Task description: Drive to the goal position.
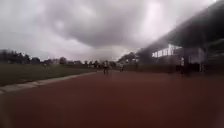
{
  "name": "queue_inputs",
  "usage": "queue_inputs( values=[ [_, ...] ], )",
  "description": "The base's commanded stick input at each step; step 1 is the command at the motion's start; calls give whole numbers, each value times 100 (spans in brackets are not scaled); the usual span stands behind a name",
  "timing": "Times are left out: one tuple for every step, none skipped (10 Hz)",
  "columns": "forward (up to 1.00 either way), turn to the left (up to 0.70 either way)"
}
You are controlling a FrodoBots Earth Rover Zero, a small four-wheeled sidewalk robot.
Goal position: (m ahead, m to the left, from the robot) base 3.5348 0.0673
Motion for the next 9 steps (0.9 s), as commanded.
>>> queue_inputs(
  values=[
    [50,2],
    [50,2],
    [50,2],
    [50,2],
    [50,2],
    [50,2],
    [50,2],
    [50,2],
    [50,2]
  ],
)
